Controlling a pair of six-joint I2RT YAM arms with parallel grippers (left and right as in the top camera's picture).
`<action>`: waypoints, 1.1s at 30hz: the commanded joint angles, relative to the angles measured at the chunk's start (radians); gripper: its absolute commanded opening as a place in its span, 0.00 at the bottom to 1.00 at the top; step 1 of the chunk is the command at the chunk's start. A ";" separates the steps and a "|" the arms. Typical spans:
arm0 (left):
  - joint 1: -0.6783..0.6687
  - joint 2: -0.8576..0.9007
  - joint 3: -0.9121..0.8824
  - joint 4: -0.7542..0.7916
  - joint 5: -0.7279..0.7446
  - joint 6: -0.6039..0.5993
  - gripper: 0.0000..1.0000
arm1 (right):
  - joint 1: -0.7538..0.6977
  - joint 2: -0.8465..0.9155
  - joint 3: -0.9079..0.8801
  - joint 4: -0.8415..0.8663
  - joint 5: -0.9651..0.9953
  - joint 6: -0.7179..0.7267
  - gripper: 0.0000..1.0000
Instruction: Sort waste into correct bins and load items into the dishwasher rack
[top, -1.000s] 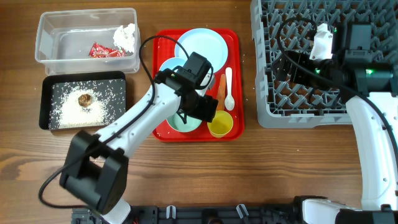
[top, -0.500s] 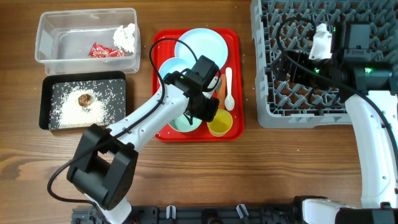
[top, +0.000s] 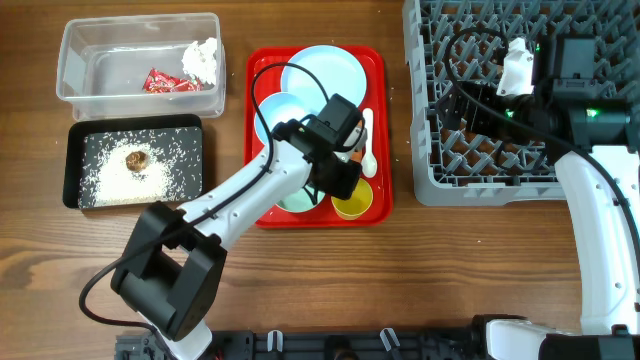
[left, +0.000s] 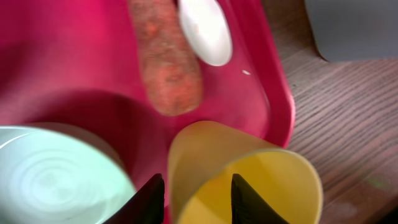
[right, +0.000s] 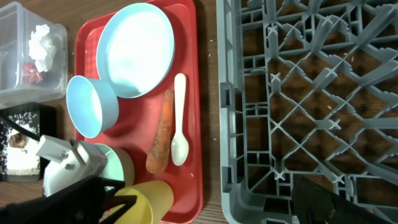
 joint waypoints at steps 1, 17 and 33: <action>-0.020 0.017 0.016 0.003 0.008 0.001 0.21 | 0.006 0.008 0.015 -0.001 -0.010 -0.008 1.00; 0.267 -0.164 0.099 -0.021 0.377 -0.021 0.04 | 0.006 0.008 0.015 0.013 -0.029 -0.021 1.00; 0.546 -0.178 0.099 0.273 1.220 -0.022 0.04 | 0.068 0.022 0.015 0.351 -0.709 -0.138 1.00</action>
